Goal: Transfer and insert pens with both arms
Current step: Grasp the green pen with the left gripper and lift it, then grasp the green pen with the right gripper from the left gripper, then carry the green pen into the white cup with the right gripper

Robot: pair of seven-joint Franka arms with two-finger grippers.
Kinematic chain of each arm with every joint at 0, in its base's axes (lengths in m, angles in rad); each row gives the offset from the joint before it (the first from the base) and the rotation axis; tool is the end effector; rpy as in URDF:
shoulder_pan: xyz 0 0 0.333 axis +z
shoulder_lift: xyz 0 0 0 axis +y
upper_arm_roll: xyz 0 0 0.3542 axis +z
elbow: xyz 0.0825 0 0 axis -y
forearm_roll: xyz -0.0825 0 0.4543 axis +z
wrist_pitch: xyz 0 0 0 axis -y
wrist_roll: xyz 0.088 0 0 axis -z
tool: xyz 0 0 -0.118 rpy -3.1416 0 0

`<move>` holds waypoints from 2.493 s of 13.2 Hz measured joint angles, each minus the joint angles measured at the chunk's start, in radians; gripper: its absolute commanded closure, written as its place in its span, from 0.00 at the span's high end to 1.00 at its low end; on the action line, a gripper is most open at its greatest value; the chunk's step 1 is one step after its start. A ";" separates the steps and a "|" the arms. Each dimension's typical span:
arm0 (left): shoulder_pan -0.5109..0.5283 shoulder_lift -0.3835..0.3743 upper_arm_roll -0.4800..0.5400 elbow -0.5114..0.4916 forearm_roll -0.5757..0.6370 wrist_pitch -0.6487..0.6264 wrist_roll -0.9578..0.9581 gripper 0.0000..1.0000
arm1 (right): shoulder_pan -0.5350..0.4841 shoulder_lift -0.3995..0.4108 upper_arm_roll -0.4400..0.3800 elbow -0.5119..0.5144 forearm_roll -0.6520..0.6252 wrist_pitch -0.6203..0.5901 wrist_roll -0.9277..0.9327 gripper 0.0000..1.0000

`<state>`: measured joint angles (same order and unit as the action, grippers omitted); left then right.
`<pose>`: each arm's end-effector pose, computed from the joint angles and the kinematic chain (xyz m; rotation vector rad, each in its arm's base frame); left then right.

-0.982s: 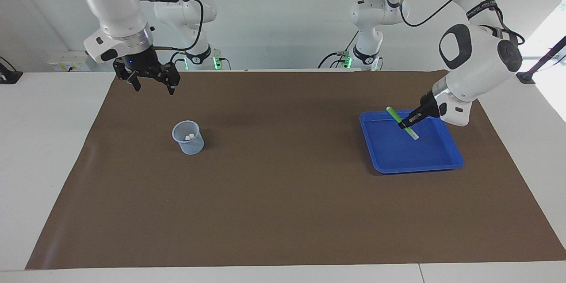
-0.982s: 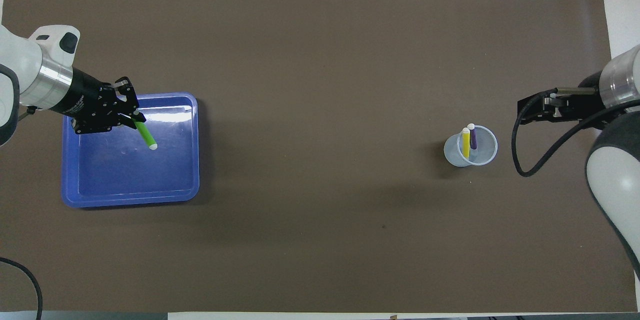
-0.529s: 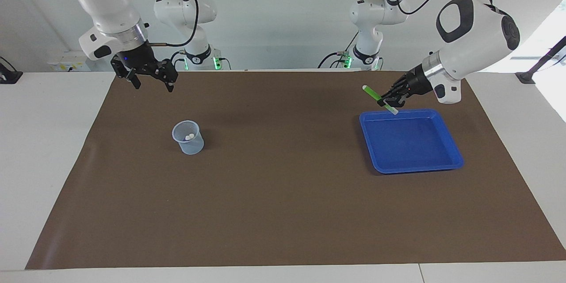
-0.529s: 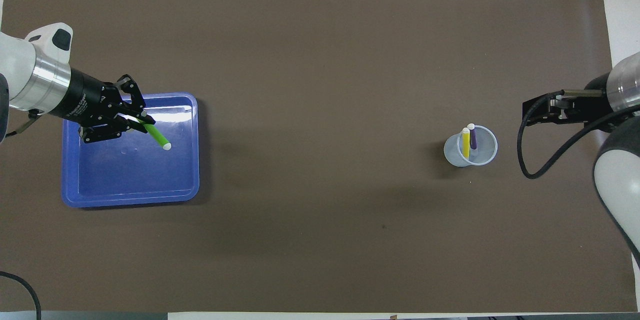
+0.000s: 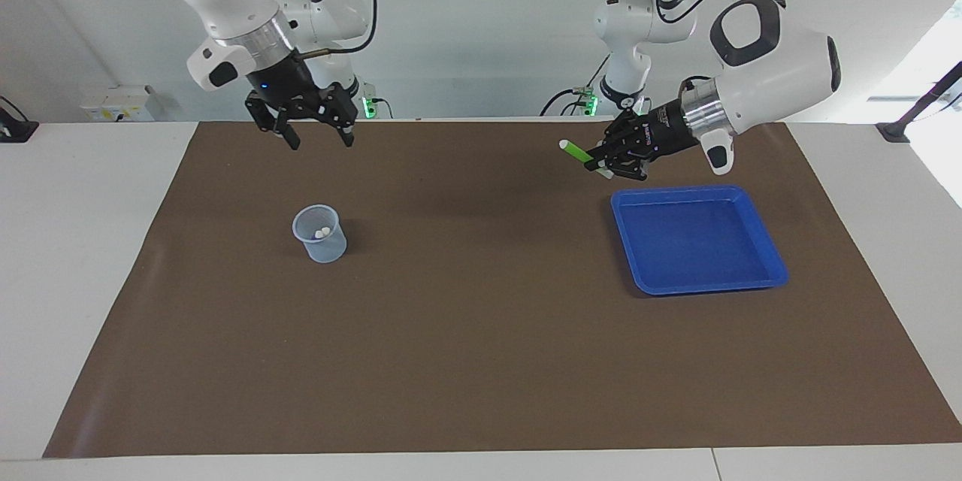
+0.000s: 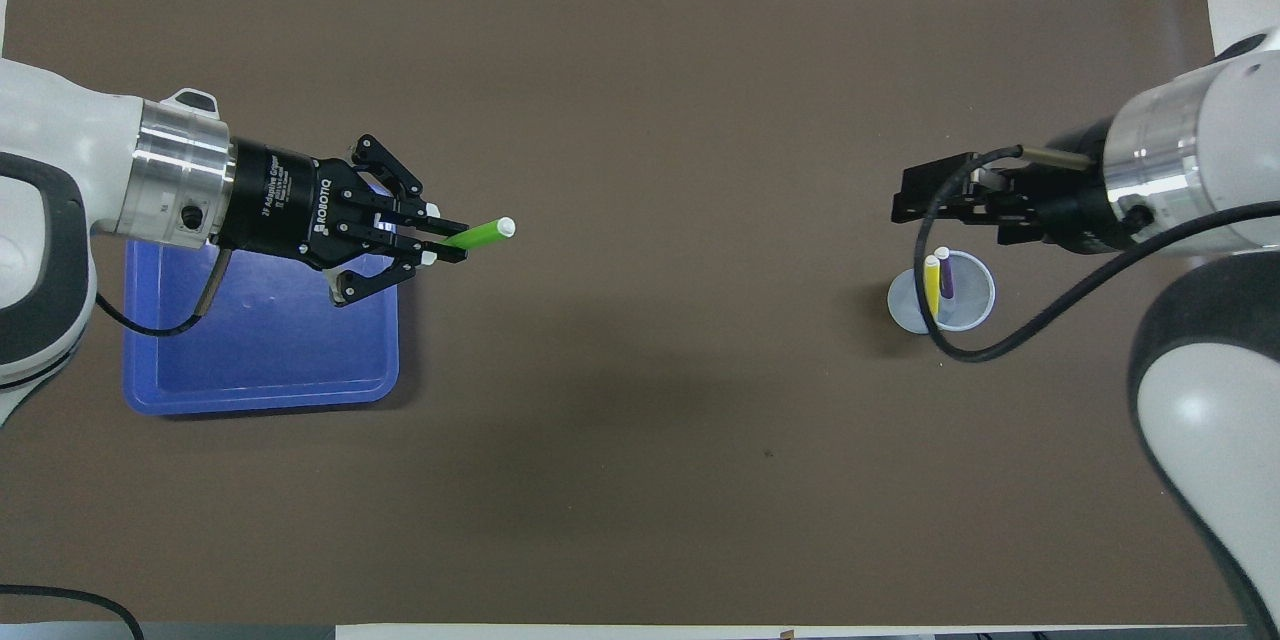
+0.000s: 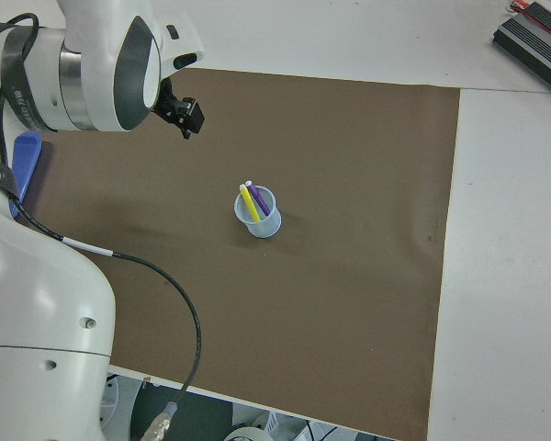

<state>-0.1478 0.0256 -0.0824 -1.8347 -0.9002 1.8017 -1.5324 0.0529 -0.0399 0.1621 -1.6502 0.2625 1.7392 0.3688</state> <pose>0.6079 -0.2182 0.5460 1.7657 1.7288 -0.9321 0.6077 0.1617 0.6520 -2.8483 0.2585 -0.0705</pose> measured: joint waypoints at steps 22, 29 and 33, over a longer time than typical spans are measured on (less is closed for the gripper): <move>-0.280 -0.171 0.001 -0.318 -0.406 0.483 -0.024 0.00 | 0.011 0.110 0.302 -0.001 0.102 0.297 0.228 0.00; -0.282 -0.172 -0.003 -0.324 -0.423 0.523 -0.021 1.00 | 0.010 0.112 0.304 -0.001 0.059 0.300 0.213 0.00; -0.282 -0.172 -0.002 -0.325 -0.425 0.535 -0.021 1.00 | 0.003 0.115 0.257 -0.022 -0.033 0.294 0.096 0.00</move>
<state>-0.4301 -0.1466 -0.0844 -2.1595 -1.3250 2.3371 -1.5536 0.0564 0.0748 0.4192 -1.6719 0.2295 2.0331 0.4650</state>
